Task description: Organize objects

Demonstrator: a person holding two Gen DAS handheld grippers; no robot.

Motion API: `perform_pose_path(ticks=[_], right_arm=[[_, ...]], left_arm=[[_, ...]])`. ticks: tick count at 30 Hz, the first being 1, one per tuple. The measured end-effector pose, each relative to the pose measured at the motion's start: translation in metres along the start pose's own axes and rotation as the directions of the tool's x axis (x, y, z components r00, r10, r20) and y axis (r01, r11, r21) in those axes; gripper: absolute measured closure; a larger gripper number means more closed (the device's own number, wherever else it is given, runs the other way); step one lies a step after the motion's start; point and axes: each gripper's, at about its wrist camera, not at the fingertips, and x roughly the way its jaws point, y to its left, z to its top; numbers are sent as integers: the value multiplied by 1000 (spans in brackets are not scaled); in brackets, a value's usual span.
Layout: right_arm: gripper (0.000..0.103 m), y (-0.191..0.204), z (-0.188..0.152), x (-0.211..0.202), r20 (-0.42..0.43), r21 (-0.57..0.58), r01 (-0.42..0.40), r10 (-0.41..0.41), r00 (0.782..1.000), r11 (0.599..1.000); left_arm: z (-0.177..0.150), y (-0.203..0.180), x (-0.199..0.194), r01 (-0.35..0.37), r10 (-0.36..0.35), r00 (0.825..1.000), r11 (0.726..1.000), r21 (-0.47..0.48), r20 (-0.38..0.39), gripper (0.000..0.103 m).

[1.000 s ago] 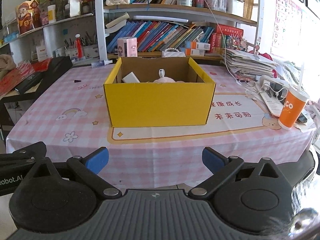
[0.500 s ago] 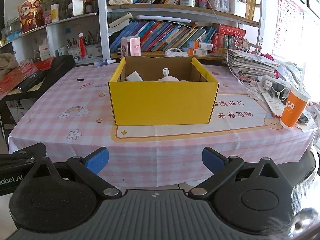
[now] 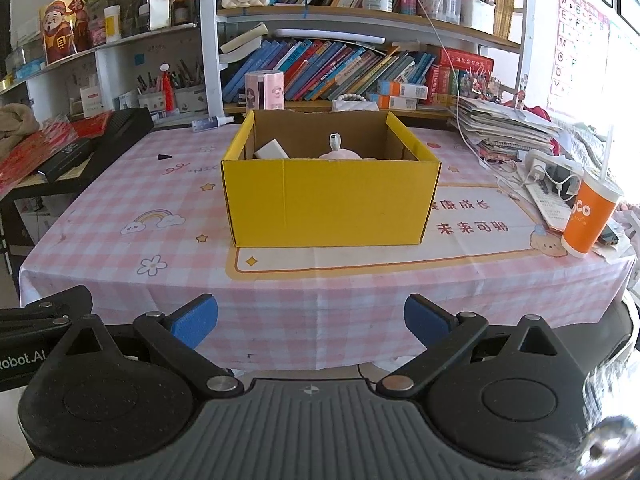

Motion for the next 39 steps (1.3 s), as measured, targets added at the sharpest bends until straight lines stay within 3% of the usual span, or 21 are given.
perform_pose_path(ticks=[39], right_arm=[[2,-2,-3,1,-10,6,-3,3,1000,1000]], left_arm=[[0,-1,3,-16,17,1000,1000,13,-18,0]])
